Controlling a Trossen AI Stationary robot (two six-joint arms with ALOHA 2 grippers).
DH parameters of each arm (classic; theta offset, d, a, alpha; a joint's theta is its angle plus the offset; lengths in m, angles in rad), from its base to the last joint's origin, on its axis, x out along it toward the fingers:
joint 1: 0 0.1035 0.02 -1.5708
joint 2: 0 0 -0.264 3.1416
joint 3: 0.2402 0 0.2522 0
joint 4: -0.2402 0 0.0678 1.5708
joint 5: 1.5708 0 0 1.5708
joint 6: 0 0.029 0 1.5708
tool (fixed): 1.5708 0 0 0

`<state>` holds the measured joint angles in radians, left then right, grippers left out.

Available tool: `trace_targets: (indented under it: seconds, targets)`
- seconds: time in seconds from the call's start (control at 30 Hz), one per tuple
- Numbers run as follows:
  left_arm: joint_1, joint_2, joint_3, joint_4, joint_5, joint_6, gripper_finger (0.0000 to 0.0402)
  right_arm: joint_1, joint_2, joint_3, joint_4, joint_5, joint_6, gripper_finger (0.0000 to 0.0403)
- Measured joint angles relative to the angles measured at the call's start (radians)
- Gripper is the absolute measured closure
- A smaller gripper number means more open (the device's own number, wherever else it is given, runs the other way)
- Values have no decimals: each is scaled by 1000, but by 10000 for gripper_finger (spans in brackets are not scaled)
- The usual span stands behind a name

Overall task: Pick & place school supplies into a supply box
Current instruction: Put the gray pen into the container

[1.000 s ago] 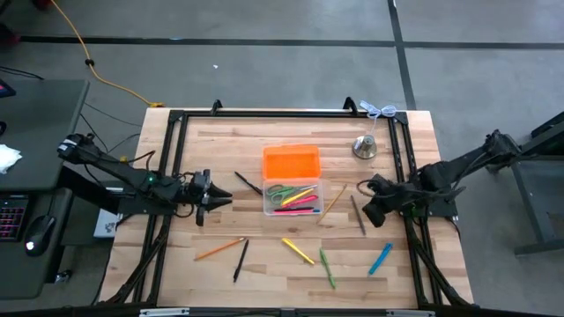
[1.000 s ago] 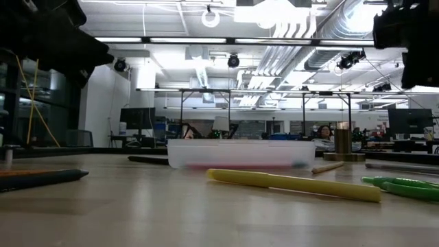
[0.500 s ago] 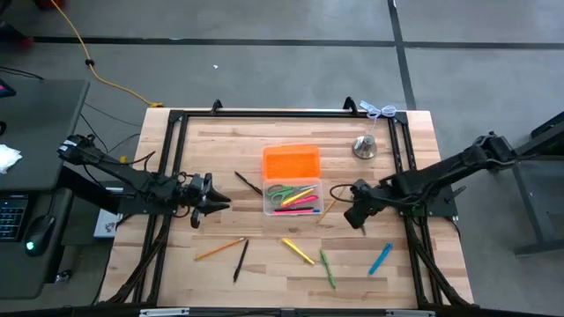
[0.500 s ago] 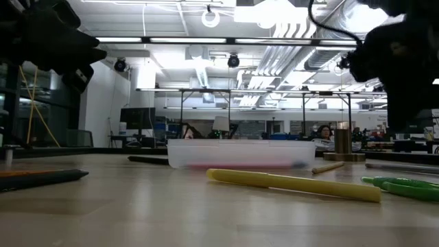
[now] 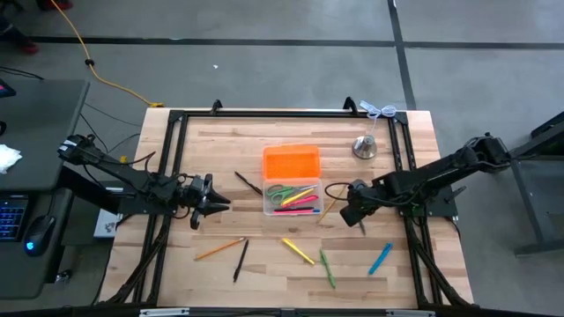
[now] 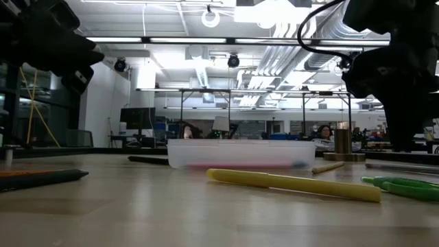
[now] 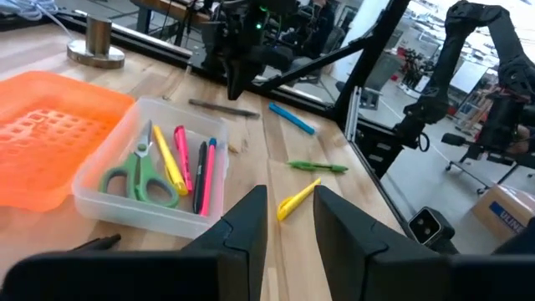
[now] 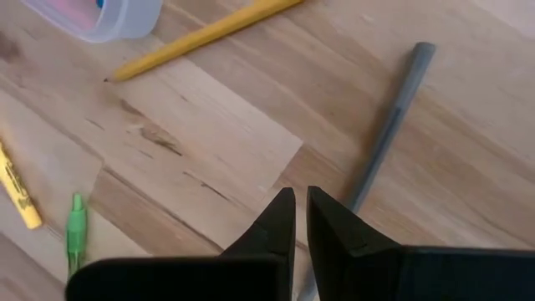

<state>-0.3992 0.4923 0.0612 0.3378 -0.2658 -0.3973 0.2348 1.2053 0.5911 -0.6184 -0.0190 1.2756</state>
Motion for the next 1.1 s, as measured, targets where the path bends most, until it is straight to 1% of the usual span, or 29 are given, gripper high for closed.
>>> trace_targets:
  seconds: [0.2,0.37,0.53,0.63,0.7,0.87,1.0,1.1]
  targets:
    - [0,0,0,0,-2,0,273,0,0,0,-17,14,7,391]
    - [0,0,0,8,-1,0,273,0,0,0,-68,31,25,391]
    - [1,0,0,49,42,34,273,0,0,0,-93,62,32,391]
    - [3,0,0,58,43,52,273,0,0,0,-83,83,57,391]
    - [23,0,0,56,59,52,273,0,0,0,-73,84,63,391]
    - [141,0,0,56,199,52,273,0,0,0,-72,84,76,391]
    - [253,0,0,55,339,52,273,0,0,0,-72,82,96,391]
    - [319,0,0,55,449,48,273,0,0,0,-72,61,107,391]
